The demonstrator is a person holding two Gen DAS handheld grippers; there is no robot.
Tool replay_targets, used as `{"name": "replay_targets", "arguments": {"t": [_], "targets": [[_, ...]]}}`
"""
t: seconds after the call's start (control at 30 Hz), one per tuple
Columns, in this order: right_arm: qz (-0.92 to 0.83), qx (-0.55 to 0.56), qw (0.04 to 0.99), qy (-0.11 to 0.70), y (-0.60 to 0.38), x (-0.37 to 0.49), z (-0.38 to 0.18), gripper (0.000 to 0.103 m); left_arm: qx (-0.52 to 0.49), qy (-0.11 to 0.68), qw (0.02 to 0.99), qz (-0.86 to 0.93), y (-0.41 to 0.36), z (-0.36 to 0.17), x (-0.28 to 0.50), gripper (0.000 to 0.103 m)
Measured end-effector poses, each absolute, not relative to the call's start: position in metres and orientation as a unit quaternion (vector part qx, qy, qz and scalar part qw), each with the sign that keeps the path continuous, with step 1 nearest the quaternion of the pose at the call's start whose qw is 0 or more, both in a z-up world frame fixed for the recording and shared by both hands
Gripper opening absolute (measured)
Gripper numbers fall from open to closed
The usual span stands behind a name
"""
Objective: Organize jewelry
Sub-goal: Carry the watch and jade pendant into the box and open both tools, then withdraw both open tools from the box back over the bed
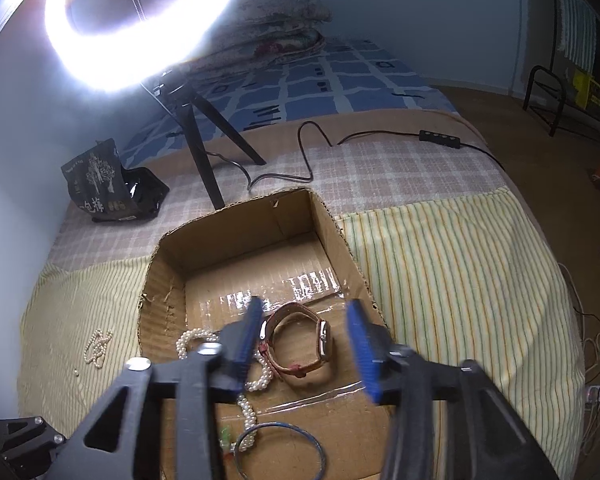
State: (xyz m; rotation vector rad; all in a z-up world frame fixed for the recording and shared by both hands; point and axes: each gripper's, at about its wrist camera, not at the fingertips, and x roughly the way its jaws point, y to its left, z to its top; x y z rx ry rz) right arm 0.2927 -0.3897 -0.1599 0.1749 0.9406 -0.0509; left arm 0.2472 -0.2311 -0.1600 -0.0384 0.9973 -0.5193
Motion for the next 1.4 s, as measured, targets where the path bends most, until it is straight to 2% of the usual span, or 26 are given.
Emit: {"name": "replay_targets", "arguments": {"t": [0.03, 0.07, 0.2, 0.37, 0.8, 1.4], "targets": [[-0.026, 0.084, 0.888, 0.45, -0.39, 0.292, -0.159, 0.072, -0.016, 0.47, 0.848, -0.245, -0.23, -0.16, 0.247, 0.037], [-0.028, 0.084, 0.89, 0.447, -0.39, 0.292, -0.158, 0.08, -0.013, 0.467, 0.85, -0.243, -0.23, -0.159, 0.245, 0.039], [-0.031, 0.077, 0.895, 0.438, -0.388, 0.29, -0.151, 0.092, -0.007, 0.465, 0.853, -0.235, -0.225, -0.157, 0.244, 0.062], [-0.024, 0.073, 0.896, 0.437, -0.382, 0.287, -0.145, 0.1, 0.0, 0.463, 0.857, -0.227, -0.221, -0.154, 0.243, 0.065], [-0.024, 0.053, 0.902, 0.427, -0.368, 0.274, -0.128, 0.101, 0.016, 0.454, 0.862, -0.225, -0.204, -0.147, 0.232, 0.066], [-0.007, 0.042, 0.919, 0.392, -0.345, 0.246, -0.104, 0.103, 0.02, 0.435, 0.876, -0.21, -0.124, -0.137, 0.222, 0.066]]}}
